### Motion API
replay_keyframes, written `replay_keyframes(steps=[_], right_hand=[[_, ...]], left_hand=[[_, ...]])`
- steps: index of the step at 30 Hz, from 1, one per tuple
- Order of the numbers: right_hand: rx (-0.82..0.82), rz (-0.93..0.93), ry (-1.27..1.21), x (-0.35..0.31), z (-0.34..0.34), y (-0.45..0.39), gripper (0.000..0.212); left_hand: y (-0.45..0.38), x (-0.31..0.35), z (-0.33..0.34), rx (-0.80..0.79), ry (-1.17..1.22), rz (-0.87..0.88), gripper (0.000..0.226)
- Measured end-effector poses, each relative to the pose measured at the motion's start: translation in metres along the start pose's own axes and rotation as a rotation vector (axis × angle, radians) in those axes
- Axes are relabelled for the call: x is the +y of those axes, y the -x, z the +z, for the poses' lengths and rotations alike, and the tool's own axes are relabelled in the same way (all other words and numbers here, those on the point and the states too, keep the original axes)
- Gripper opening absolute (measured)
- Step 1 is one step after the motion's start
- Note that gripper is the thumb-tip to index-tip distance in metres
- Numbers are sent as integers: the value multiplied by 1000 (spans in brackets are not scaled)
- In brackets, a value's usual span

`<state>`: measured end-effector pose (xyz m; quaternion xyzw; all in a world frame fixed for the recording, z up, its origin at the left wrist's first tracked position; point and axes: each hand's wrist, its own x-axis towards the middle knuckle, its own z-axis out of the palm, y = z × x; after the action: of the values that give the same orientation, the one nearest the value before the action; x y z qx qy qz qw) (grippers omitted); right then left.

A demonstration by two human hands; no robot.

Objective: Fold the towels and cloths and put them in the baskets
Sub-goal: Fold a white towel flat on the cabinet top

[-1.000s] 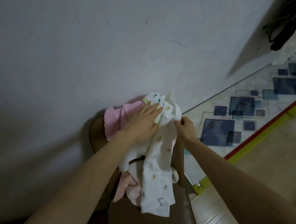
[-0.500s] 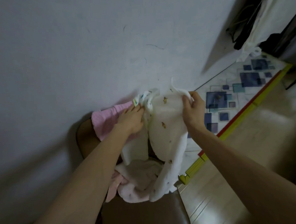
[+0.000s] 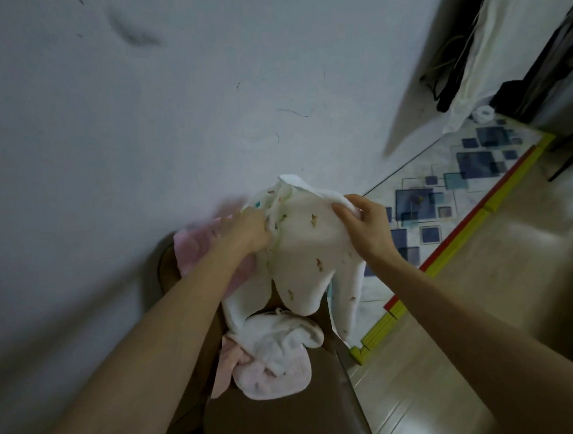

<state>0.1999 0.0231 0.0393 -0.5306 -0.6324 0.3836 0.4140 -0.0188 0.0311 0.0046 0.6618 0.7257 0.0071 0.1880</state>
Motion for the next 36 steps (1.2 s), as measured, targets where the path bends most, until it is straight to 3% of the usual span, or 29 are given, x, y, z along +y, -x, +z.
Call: replay_keyframes(steps=[3, 6, 8, 11, 13, 20, 23, 29, 33, 36], right_hand=[[37, -76, -87, -15, -23, 8, 11], [-71, -146, -62, -28, -45, 15, 12], [-147, -175, -87, -37, -59, 19, 14], [-205, -186, -163, -45, -85, 23, 16], [-231, -182, -172, -43, -103, 26, 14], [-369, -35, -149, 5, -195, 35, 11], [-370, 13, -164, 42, -248, 47, 17], [-320, 106, 4, 130, -347, 65, 54], [-272, 285, 147, 195, -399, 77, 42], [-280, 369, 287, 234, -419, 74, 41]], left_hand=[[13, 22, -18, 109, 168, 88, 48], [40, 58, -45, 251, 470, 376, 59], [54, 82, -58, 225, 498, 532, 59], [66, 109, -65, 121, 545, 589, 42], [72, 124, -64, 115, 585, 568, 33], [112, 210, -44, -7, 734, 345, 41], [120, 272, -22, 89, 859, 251, 42], [105, 391, 23, 317, 1261, 138, 43], [94, 432, 38, 448, 1486, 7, 42], [79, 434, 55, 453, 1442, -45, 41]])
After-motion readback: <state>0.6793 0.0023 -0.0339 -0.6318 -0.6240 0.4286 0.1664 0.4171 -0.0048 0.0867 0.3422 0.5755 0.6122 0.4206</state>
